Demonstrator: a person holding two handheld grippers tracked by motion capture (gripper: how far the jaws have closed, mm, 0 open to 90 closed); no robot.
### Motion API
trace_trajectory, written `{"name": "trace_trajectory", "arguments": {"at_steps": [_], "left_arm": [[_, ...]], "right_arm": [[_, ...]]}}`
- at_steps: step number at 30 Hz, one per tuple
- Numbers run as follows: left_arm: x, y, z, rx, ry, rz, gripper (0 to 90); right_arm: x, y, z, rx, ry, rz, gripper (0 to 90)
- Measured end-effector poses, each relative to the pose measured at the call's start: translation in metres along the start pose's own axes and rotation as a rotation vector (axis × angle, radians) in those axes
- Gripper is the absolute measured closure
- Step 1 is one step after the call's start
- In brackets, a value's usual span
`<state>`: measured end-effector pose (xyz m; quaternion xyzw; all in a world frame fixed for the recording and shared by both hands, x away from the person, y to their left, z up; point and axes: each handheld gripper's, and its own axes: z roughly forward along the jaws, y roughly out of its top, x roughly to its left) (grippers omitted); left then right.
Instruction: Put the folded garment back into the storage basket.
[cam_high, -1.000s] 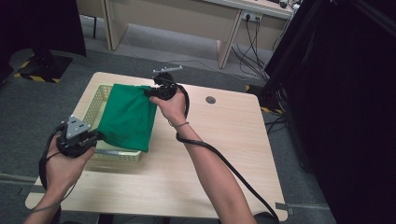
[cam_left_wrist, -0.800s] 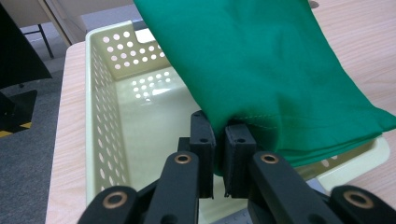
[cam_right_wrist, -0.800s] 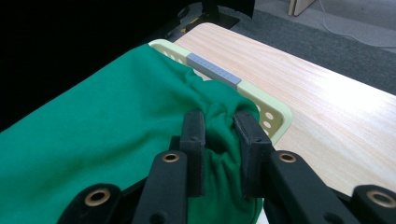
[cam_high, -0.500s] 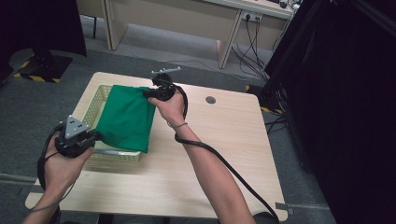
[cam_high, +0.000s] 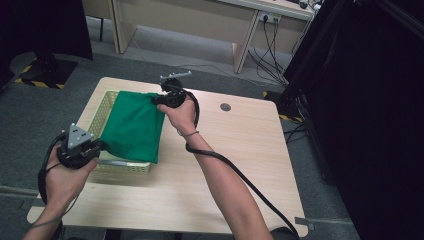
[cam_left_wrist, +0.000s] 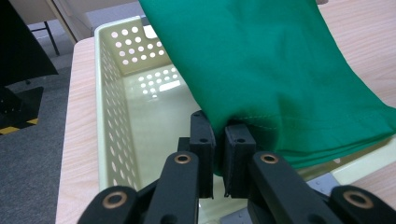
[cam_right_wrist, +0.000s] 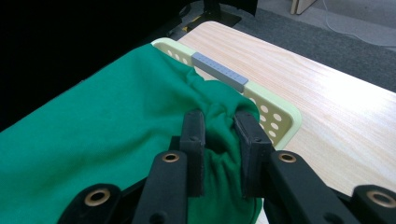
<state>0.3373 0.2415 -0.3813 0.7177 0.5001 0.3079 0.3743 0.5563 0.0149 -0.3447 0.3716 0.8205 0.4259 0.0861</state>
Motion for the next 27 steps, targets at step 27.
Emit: {"name": "trace_trajectory", "arguments": {"at_steps": [27], "left_arm": [[0.01, -0.01, 0.0, 0.024, 0.022, -0.014, 84.3]], "right_arm": [[0.011, 0.0, 0.013, 0.017, 0.011, -0.01, 75.6]]}}
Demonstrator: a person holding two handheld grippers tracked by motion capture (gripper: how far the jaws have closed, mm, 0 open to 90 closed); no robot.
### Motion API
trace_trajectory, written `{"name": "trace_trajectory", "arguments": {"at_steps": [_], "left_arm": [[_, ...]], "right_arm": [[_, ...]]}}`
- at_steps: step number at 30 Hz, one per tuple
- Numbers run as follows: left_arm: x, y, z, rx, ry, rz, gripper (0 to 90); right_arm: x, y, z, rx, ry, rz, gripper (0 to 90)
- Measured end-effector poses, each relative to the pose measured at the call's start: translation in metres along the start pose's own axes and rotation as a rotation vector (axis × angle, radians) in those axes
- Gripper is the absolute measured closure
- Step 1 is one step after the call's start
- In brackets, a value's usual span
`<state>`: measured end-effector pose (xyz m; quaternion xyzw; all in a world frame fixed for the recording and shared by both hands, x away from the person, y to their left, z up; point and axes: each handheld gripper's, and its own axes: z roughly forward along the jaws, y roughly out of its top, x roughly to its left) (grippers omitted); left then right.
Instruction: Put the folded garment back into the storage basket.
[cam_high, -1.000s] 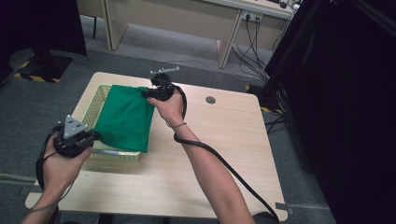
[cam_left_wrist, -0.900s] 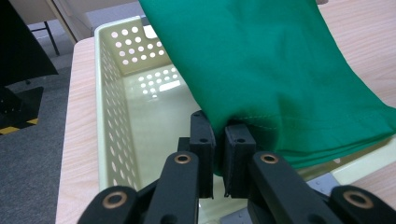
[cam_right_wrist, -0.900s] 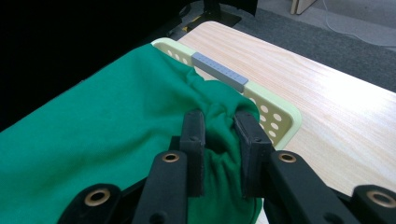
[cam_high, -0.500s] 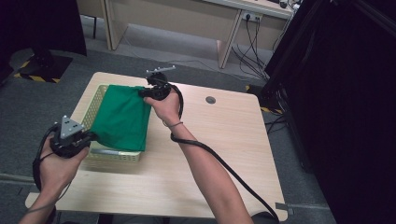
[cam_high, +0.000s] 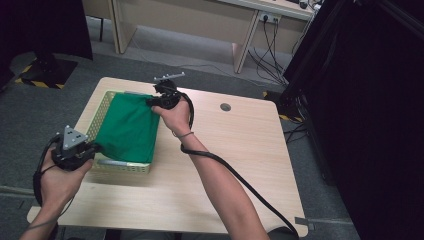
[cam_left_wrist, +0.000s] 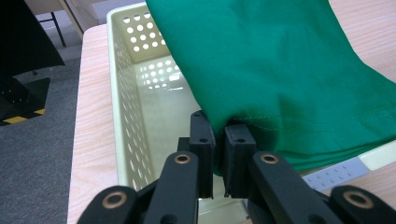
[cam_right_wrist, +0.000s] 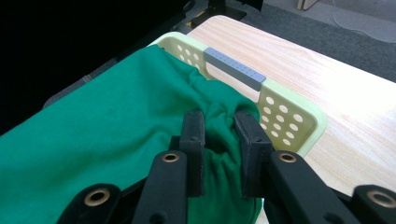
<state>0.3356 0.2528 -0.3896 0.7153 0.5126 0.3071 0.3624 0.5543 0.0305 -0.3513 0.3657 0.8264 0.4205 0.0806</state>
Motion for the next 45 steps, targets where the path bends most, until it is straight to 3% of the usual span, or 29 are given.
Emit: {"name": "trace_trajectory", "arguments": {"at_steps": [28, 30, 32, 34, 40, 45], "left_arm": [[0.004, -0.007, 0.001, 0.018, 0.009, -0.002, 83.8], [0.004, -0.007, 0.003, 0.037, 0.014, -0.007, 77.3], [0.004, -0.007, 0.004, 0.029, 0.048, -0.019, 59.1], [0.004, -0.006, 0.003, 0.021, 0.051, -0.022, 50.7], [0.0, -0.001, 0.002, 0.004, 0.052, 0.006, 45.9], [-0.003, 0.0, 0.002, -0.005, 0.048, -0.003, 41.0]], "right_arm": [[0.006, -0.002, 0.011, 0.024, 0.002, -0.008, 75.4], [0.007, -0.002, 0.013, 0.028, 0.003, -0.005, 73.8], [0.007, -0.003, 0.016, 0.043, -0.003, -0.012, 61.2], [0.006, -0.003, 0.018, 0.042, -0.026, -0.017, 56.4], [0.004, -0.003, 0.017, 0.046, -0.037, -0.029, 52.1], [0.004, -0.004, 0.014, 0.048, -0.039, -0.041, 52.1]]}}
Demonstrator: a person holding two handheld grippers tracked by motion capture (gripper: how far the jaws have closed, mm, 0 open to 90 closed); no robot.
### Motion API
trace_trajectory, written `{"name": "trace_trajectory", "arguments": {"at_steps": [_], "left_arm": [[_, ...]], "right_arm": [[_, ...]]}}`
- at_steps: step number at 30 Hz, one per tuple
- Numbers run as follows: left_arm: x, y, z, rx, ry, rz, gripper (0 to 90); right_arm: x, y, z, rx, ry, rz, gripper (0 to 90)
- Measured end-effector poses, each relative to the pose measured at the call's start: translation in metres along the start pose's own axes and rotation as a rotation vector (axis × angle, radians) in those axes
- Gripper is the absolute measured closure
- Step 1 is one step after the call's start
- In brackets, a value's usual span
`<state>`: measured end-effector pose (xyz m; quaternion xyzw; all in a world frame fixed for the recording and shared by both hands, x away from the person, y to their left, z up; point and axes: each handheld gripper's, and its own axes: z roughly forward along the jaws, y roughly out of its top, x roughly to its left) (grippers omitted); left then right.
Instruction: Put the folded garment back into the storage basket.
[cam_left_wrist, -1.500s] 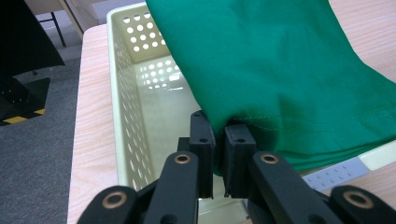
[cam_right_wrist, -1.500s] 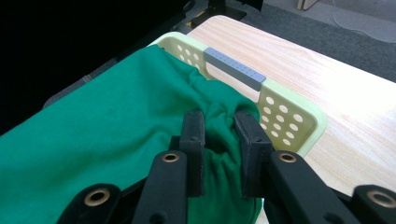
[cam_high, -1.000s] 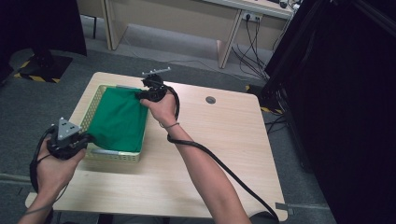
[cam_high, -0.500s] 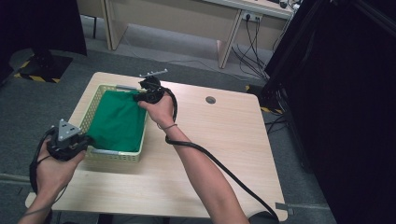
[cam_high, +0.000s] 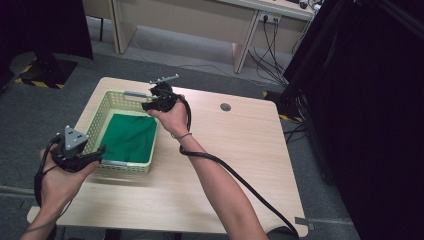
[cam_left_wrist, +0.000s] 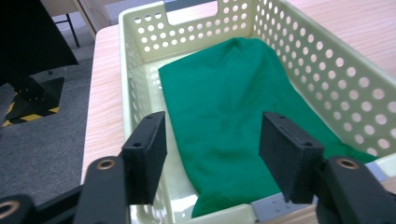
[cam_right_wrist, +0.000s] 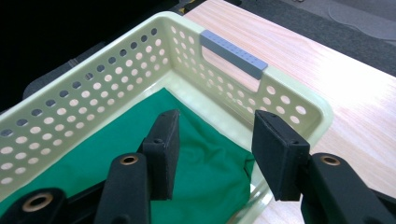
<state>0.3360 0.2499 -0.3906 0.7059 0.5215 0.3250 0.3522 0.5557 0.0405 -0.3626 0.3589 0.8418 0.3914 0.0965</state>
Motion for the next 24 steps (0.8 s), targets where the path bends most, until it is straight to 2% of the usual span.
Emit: {"name": "trace_trajectory", "arguments": {"at_steps": [10, 18, 24], "left_arm": [[-0.006, 0.002, 0.003, -0.012, -0.001, 0.004, 37.2], [-0.007, 0.0, 0.003, -0.032, -0.001, -0.008, 28.5], [-0.011, 0.001, 0.006, -0.048, -0.02, -0.015, 23.2]], "right_arm": [[-0.003, -0.004, -0.003, 0.0, -0.009, -0.01, 49.9], [-0.002, -0.003, -0.008, -0.001, -0.012, -0.036, 46.2], [-0.005, -0.008, -0.012, 0.009, -0.021, -0.054, 43.8]]}}
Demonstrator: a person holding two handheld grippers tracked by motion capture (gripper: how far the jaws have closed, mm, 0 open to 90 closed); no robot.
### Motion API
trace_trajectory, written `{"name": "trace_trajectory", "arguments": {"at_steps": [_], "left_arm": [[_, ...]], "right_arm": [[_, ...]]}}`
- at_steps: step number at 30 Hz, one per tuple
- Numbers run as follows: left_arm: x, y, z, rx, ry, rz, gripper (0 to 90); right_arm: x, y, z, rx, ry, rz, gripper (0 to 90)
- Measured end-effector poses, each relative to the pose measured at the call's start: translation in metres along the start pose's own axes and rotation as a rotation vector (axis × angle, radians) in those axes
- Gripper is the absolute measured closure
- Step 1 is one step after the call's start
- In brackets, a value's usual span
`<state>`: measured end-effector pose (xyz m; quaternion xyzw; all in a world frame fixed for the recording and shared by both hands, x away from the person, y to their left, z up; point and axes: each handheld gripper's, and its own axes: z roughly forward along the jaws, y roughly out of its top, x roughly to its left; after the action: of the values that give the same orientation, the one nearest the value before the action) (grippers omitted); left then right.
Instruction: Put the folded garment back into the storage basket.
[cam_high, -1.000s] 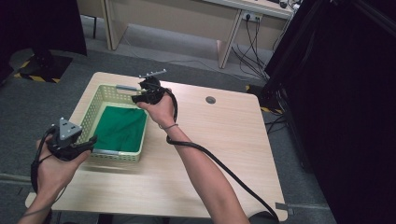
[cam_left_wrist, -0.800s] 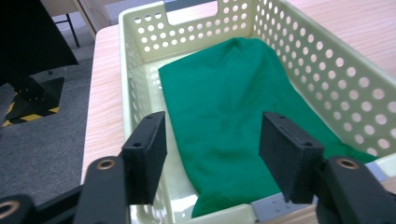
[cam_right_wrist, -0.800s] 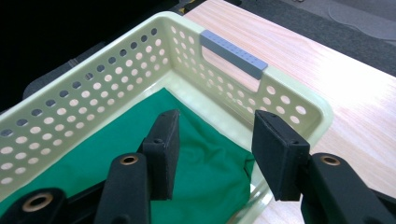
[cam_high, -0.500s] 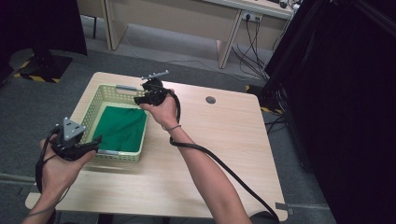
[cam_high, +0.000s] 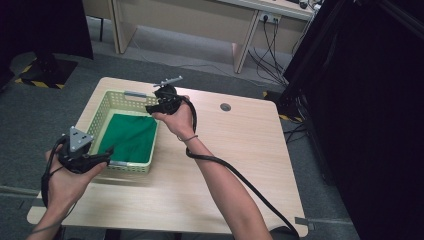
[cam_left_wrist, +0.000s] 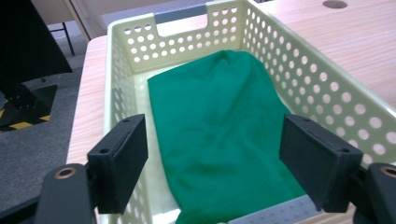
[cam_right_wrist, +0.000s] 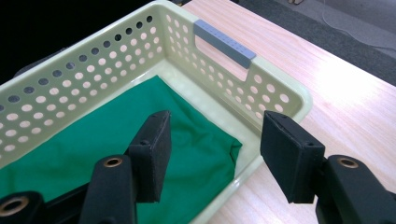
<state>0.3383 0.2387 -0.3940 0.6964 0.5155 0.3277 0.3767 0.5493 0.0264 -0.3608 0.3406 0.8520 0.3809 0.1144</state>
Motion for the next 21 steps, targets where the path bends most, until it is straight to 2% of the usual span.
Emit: {"name": "trace_trajectory", "arguments": {"at_steps": [9, 21], "left_arm": [[-0.007, 0.006, 0.002, -0.026, -0.028, 0.003, 18.5], [-0.017, 0.01, 0.007, -0.044, -0.061, 0.008, 17.0]], "right_arm": [[-0.008, -0.007, -0.011, -0.009, -0.004, -0.003, 42.2], [-0.023, -0.019, -0.028, -0.02, -0.031, 0.002, 41.0]]}}
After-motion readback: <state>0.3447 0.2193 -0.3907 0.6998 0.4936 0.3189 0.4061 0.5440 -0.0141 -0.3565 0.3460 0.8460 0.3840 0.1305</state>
